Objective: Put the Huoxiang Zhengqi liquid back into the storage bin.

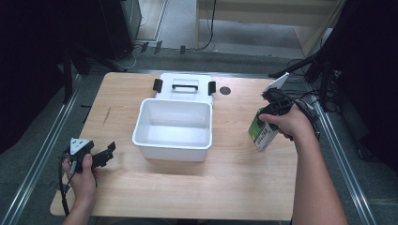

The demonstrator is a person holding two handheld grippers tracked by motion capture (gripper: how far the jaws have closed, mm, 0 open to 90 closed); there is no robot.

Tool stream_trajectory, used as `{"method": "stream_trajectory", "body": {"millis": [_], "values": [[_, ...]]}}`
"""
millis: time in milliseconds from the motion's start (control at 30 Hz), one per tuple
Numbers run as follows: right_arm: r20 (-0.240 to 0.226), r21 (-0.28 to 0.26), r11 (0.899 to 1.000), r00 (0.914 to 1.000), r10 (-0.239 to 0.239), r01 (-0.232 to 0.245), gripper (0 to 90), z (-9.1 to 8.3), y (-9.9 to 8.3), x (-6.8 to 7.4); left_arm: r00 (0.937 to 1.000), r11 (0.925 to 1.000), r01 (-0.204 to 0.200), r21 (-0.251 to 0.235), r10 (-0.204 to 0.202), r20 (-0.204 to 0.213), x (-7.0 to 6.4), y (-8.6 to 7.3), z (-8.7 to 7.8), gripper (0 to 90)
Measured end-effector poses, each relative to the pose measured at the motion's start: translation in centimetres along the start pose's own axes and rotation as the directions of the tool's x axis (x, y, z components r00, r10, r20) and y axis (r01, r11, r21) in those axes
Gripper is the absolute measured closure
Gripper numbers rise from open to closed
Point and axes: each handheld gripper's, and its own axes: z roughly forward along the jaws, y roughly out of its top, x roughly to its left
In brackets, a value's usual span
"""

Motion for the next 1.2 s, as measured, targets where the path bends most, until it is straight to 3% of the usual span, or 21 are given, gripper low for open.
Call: {"method": "stream_trajectory", "body": {"millis": [133,233,300,467,533,633,833,933,1067,1100,1167,1200], "values": [[-0.005,0.031,0.999,0.9999,-0.009,0.009,48.5,0.6,0.4,0.1,1.0,1.0,0.0,0.001,0.0,0.001,0.0,0.0,0.0,14.5],[-0.002,0.036,0.999,0.9997,-0.025,0.025,60.1,0.8,0.5,0.0,1.0,1.0,0.001,0.001,-0.001,-0.002,0.0,0.0,0.0,14.5],[-0.015,0.034,0.999,0.9995,-0.027,0.028,61.7,0.8,0.5,0.0,1.0,1.0,0.002,0.001,-0.002,-0.005,0.0,0.0,0.0,14.5],[0.003,0.049,0.996,0.9973,-0.073,0.073,64.3,0.7,0.4,0.1,1.0,1.0,0.003,0.001,-0.003,-0.005,0.0,0.0,0.0,14.5],[0.013,0.058,0.991,0.9928,-0.119,0.118,64.4,0.5,0.3,0.4,1.0,1.0,0.004,0.001,-0.004,-0.005,0.0,0.0,0.0,14.5],[0.025,0.057,0.977,0.9779,-0.208,0.206,64.6,0.1,0.2,0.8,1.0,1.0,0.006,0.001,-0.006,-0.006,0.0,0.0,0.0,14.5],[0.005,0.018,0.967,0.967,-0.255,0.255,64.6,-1.4,0.3,1.5,1.0,1.0,0.006,0.001,-0.006,-0.007,0.0,0.0,0.0,14.5],[0.002,-0.001,0.952,0.9516,-0.307,0.307,64.6,-2.3,0.4,2.3,1.0,1.0,0.006,0.003,-0.006,-0.006,0.0,0.0,0.0,14.5],[0.016,-0.047,0.909,0.9107,-0.413,0.413,64.6,-3.5,0.4,3.6,0.9999,1.0,0.009,0.002,-0.009,-0.007,0.0,0.0,0.0,14.5],[0.019,-0.059,0.89,0.892,-0.452,0.452,64.6,-3.7,0.5,3.8,0.9999,1.0,0.009,0.002,-0.009,-0.007,0.0,0.0,0.0,14.5],[0.022,-0.068,0.867,0.8699,-0.493,0.493,64.6,-4.3,0.5,4.4,0.9999,0.9999,0.01,0.003,-0.01,-0.007,0.0,0.0,0.0,14.5],[0.017,-0.075,0.86,0.8628,-0.505,0.505,64.6,-4.5,0.5,4.7,0.9999,0.9999,0.01,0.002,-0.01,-0.007,0.0,0.0,0.0,14.5]]}}
